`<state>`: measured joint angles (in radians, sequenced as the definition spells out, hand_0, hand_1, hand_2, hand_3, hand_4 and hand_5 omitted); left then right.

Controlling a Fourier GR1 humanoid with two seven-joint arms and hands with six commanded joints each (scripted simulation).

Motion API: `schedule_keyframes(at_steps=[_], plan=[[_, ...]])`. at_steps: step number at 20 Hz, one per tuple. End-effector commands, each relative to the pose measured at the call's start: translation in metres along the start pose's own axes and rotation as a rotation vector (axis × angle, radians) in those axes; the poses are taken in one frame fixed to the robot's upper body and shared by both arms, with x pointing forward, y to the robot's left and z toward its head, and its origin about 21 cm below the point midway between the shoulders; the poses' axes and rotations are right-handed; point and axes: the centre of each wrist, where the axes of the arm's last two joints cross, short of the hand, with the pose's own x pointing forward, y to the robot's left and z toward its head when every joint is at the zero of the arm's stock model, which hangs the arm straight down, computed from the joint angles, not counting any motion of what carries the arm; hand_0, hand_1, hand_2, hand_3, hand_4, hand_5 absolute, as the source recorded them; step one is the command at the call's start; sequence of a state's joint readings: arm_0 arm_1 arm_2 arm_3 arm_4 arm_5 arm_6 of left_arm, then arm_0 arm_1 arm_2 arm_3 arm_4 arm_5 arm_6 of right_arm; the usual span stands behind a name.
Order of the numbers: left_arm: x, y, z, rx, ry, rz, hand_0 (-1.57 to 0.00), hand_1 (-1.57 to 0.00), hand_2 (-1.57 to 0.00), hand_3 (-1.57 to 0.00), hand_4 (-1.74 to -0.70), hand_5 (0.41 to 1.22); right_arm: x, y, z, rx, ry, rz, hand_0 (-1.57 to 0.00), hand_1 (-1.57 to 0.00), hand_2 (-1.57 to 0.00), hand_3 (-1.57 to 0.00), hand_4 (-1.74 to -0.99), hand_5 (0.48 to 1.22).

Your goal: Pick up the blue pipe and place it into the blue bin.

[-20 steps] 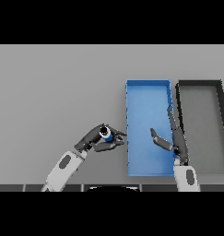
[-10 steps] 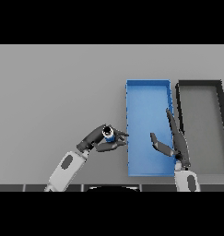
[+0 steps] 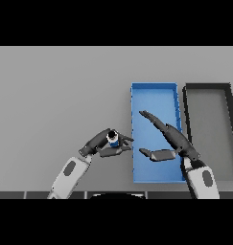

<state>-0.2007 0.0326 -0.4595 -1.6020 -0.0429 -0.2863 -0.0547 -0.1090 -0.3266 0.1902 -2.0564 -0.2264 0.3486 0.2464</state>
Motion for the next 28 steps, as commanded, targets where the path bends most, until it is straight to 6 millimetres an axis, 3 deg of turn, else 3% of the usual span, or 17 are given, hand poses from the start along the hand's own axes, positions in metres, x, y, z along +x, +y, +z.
schedule_keyframes(at_steps=[1,6,16,19,21,24,27,28], plan=[[0.003,0.004,-0.002,0.003,-0.002,-0.009,-1.57,-1.57,-1.57,-1.57,-1.47,1.221,0.008,0.001,-0.007,0.04,-0.004,0.02,0.0,0.0,-0.08,0.0,-1.281,0.558],[0.003,0.003,-0.007,0.001,-0.001,-0.011,-1.57,-1.57,-1.57,-1.57,-1.47,1.221,0.024,0.017,-0.038,0.204,-0.023,0.045,0.0,0.0,-0.04,0.0,-1.3,0.56],[-0.003,0.006,-0.005,-0.014,0.024,0.009,-1.57,-1.57,-1.57,-1.57,-1.47,1.221,0.041,0.038,-0.102,0.38,-0.012,0.112,-0.02,-0.03,-0.08,0.0,-1.186,0.521],[-0.003,0.004,-0.004,-0.018,0.023,-0.003,-1.57,-1.57,-1.57,-1.57,-1.47,1.221,0.04,0.042,-0.117,0.423,0.003,0.121,-0.07,-0.11,-0.17,-0.04,-1.204,0.497],[0.001,0.008,-0.002,-0.015,0.007,0.005,-1.57,-1.57,-1.57,-1.57,-1.52,1.221,0.04,0.046,-0.122,0.451,0.004,0.124,-0.32,-0.36,-0.38,-0.24,-1.278,0.485],[0.003,0.007,-0.004,-0.02,0.063,-0.012,-1.57,-1.57,-1.57,-1.57,-1.62,1.221,0.038,0.05,-0.126,0.467,-0.025,0.112,-0.88,-0.88,-0.91,-0.76,-1.467,0.518],[0.001,0.009,-0.003,-0.009,0.021,0.04,-1.57,-1.57,-1.57,-1.52,-1.68,1.221,0.038,0.057,-0.126,0.469,-0.024,0.065,-1.22,-1.22,-1.23,-1.02,-1.581,0.65],[0.001,0.009,-0.005,-0.016,0.002,0.06,-1.57,-1.57,-1.57,-1.53,-1.69,1.221,0.037,0.059,-0.125,0.471,-0.042,0.044,-1.29,-1.29,-1.3,-1.1,-1.606,0.765]])
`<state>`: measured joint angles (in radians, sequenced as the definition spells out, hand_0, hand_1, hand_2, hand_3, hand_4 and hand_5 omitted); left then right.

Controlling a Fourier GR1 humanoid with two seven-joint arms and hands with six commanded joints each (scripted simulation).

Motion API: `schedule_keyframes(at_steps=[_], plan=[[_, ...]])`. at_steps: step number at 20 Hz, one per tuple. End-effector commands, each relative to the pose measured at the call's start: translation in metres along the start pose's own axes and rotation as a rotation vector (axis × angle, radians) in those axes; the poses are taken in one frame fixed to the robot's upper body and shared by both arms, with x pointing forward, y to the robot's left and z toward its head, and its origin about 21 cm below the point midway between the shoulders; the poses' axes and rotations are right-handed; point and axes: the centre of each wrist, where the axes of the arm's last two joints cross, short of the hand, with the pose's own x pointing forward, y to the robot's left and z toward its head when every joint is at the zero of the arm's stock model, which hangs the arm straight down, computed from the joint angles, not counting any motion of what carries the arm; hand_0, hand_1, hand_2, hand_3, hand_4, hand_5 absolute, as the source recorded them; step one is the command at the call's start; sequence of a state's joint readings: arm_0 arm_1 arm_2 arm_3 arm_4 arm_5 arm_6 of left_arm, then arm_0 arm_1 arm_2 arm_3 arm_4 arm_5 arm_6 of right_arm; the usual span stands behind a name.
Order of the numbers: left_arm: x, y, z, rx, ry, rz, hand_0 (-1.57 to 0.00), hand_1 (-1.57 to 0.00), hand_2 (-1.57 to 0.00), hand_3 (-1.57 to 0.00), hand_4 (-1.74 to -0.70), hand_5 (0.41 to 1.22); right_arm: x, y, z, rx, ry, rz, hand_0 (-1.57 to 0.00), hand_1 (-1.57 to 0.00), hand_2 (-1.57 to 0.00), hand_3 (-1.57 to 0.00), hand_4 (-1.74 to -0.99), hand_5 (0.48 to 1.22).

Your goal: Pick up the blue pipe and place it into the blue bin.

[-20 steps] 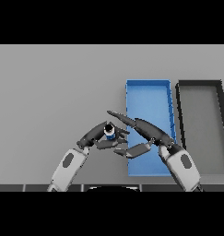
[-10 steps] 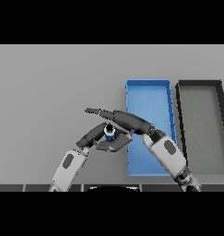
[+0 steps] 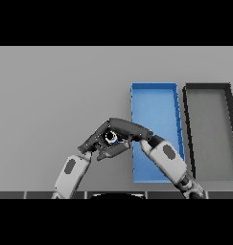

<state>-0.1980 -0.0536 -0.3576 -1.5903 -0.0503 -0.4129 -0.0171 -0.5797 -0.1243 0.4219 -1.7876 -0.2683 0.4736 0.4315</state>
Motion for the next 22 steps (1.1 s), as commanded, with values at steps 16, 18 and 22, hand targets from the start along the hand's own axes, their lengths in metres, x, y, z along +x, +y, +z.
schedule_keyframes(at_steps=[16,18,22], plan=[[0.002,0.007,0.008,-0.033,-0.012,-0.113,-0.75,-0.69,-0.66,-0.6,-1.28,1.221,-0.001,0.014,-0.004,-0.043,-0.04,0.004,-1.56,-1.56,-1.56,-1.56,-1.737,1.208],[0.001,0.007,0.007,-0.054,0.023,-0.151,-0.48,-0.44,-0.42,-0.38,-1.14,1.132,-0.001,0.014,-0.005,-0.056,0.0,0.002,-1.57,-1.57,-1.57,-1.56,-1.738,1.213],[0.003,0.009,0.005,-0.027,0.102,-0.14,-0.2,-0.18,-0.17,-0.16,-1.0,0.77,0.003,0.018,-0.005,-0.063,-0.029,0.034,-1.57,-1.57,-1.57,-1.57,-1.74,1.218]])
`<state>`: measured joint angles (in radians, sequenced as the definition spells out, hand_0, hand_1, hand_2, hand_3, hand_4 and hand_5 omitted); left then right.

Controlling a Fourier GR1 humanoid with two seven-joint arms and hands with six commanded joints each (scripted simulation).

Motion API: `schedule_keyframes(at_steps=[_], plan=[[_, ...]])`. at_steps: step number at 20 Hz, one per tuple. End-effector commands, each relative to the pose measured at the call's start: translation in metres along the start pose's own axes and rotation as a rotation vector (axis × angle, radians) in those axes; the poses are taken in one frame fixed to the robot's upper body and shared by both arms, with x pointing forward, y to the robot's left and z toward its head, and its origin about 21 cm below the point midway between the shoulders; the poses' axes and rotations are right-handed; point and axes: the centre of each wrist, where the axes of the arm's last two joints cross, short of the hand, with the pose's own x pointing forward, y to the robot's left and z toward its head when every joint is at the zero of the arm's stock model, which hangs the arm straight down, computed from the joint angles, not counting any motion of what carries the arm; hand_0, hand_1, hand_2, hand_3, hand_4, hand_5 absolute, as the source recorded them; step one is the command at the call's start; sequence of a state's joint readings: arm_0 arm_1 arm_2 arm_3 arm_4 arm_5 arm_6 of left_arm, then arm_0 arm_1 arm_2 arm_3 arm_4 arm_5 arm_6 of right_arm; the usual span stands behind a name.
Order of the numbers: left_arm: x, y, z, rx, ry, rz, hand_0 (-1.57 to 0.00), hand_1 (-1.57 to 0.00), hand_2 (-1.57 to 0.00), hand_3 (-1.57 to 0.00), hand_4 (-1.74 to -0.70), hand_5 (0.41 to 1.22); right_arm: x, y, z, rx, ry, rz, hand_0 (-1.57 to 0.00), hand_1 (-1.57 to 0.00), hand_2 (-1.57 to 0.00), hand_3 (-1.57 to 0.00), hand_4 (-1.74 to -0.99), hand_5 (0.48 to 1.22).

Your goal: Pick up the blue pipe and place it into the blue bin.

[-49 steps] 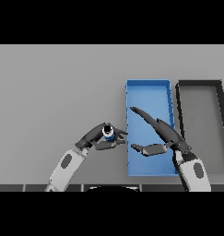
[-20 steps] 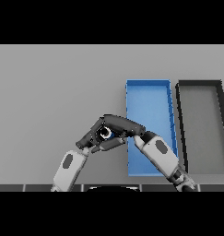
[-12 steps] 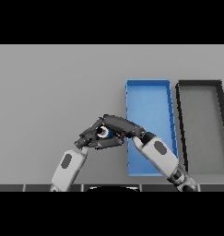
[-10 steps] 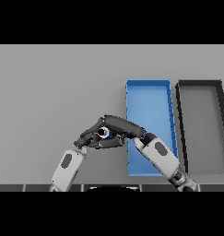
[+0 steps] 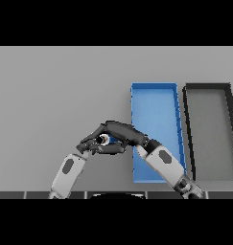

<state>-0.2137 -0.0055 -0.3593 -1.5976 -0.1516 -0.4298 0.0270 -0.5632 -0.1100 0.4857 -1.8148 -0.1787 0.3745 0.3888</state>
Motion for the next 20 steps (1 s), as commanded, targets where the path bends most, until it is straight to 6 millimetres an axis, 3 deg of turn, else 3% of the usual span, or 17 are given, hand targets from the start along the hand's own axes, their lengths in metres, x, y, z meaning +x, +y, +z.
schedule_keyframes(at_steps=[1,5,9,10,13,17,20], plan=[[-0.001,0.0,0.0,0.005,0.012,0.01,-0.16,-0.14,-0.14,-0.12,-0.98,0.704,-0.003,0.001,0.001,-0.008,-0.008,0.001,-1.57,-1.57,-1.57,-1.57,-1.74,1.218],[-0.004,-0.002,0.006,0.016,0.059,0.017,-0.06,-0.06,-0.06,-0.05,-0.96,0.538,-0.004,0.001,0.003,-0.008,-0.022,-0.047,-1.57,-1.57,-1.57,-1.57,-1.741,1.22],[-0.003,-0.003,0.001,0.021,0.056,0.008,-0.03,-0.02,-0.02,-0.02,-0.92,0.482,0.007,-0.011,-0.001,-0.016,-0.031,-0.131,-1.57,-1.57,-1.57,-1.57,-1.741,1.221],[-0.005,-0.001,0.007,0.019,0.057,0.014,-0.02,-0.02,-0.02,-0.02,-0.92,0.474,0.015,-0.012,0.0,-0.019,-0.05,-0.162,-1.57,-1.57,-1.57,-1.57,-1.741,1.221],[-0.007,-0.005,0.005,0.012,0.078,0.009,-0.01,-0.01,-0.01,-0.01,-0.91,0.456,0.043,-0.033,-0.002,-0.029,-0.082,-0.219,-1.57,-1.57,-1.57,-1.57,-1.741,1.221],[-0.005,-0.001,0.003,0.012,0.094,0.012,0.0,0.0,0.0,0.0,-0.91,0.437,0.086,-0.074,-0.007,-0.032,-0.223,-0.217,-1.57,-1.57,-1.57,-1.57,-1.741,1.221],[-0.006,-0.003,0.006,0.005,0.108,0.01,0.0,0.0,0.0,0.0,-0.9,0.432,0.109,-0.107,-0.004,-0.212,-0.262,-0.162,-1.57,-1.57,-1.57,-1.57,-1.741,1.221]])
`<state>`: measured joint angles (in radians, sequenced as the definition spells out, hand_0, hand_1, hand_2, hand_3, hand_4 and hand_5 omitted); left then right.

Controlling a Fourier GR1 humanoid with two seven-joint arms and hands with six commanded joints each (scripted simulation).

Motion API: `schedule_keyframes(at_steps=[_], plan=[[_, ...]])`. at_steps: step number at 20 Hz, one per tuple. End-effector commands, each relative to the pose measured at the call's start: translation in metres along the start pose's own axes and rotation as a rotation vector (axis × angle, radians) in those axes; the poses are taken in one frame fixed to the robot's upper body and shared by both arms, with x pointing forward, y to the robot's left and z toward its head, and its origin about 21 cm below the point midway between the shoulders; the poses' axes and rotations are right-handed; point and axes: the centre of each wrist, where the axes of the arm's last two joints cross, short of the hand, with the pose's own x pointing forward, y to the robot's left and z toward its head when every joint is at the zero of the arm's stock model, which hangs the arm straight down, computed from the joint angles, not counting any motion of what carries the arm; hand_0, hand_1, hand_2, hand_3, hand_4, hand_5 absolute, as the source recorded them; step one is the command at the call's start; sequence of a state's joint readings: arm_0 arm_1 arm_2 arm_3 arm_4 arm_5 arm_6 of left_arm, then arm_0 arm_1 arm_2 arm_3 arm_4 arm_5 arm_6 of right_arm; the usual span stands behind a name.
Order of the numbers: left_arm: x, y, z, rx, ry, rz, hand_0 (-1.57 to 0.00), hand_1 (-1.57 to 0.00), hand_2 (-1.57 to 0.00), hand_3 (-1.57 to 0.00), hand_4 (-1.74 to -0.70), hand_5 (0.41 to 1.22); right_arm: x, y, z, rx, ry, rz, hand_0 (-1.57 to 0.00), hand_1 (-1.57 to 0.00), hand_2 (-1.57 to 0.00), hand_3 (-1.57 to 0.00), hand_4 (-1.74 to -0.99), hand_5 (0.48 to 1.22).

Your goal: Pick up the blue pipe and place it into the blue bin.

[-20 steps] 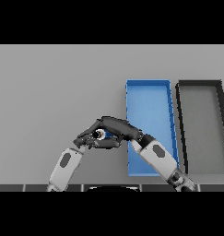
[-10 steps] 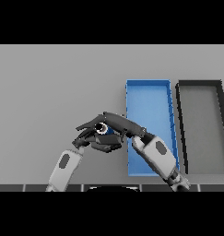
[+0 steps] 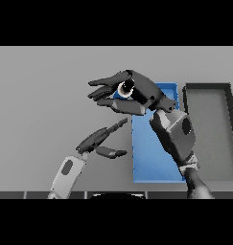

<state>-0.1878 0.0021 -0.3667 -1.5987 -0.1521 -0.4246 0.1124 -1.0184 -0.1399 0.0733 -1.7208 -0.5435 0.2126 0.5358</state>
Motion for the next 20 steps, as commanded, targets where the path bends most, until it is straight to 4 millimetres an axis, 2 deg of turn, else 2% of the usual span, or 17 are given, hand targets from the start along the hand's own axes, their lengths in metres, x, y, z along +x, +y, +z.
schedule_keyframes(at_steps=[1,4,5,7,9,10,14,15,20], plan=[[-0.001,0.001,-0.001,0.003,0.01,-0.007,0.0,0.0,0.0,0.0,-0.9,0.43,0.008,-0.011,-0.002,-0.053,0.003,0.031,-1.57,-1.57,-1.57,-1.57,-1.741,1.221],[0.002,0.006,-0.001,0.001,0.004,-0.008,0.0,0.0,0.0,0.0,-0.89,0.421,0.005,-0.046,0.001,-0.185,0.073,0.055,-1.57,-1.57,-1.57,-1.57,-1.741,1.221],[0.001,0.005,0.0,0.003,0.0,-0.005,0.0,0.0,0.0,0.0,-0.89,0.415,0.001,-0.062,0.01,-0.241,0.093,0.071,-1.57,-1.57,-1.57,-1.57,-1.741,1.221],[-0.002,0.002,0.002,0.002,-0.001,-0.012,0.0,0.0,0.0,0.0,-0.88,0.411,-0.002,-0.079,0.021,-0.307,0.146,0.106,-1.57,-1.57,-1.57,-1.57,-1.741,1.221],[-0.001,0.005,0.004,0.011,-0.011,-0.031,0.0,0.0,0.0,0.0,-0.87,0.413,-0.016,-0.095,0.037,-0.366,0.214,0.097,-1.57,-1.57,-1.57,-1.57,-1.741,1.221],[0.001,0.006,0.002,0.012,-0.01,-0.034,0.0,0.0,0.0,0.0,-0.87,0.415,-0.024,-0.1,0.05,-0.398,0.236,0.083,-1.57,-1.57,-1.57,-1.57,-1.741,1.221],[-0.001,-0.001,0.003,0.002,-0.005,-0.029,0.0,0.0,0.0,0.0,-0.87,0.42,-0.058,-0.1,0.092,-0.479,0.357,0.043,-1.57,-1.57,-1.57,-1.57,-1.741,1.221],[-0.002,0.004,0.005,0.008,-0.004,-0.028,0.0,0.0,0.0,0.0,-0.87,0.421,-0.064,-0.101,0.102,-0.502,0.397,0.043,-1.57,-1.57,-1.57,-1.57,-1.741,1.221],[-0.004,-0.001,0.009,0.008,0.006,-0.004,0.0,0.0,0.0,0.0,-0.88,0.427,-0.099,-0.083,0.143,-0.612,0.547,-0.017,-1.57,-1.57,-1.57,-1.57,-1.741,1.221]])
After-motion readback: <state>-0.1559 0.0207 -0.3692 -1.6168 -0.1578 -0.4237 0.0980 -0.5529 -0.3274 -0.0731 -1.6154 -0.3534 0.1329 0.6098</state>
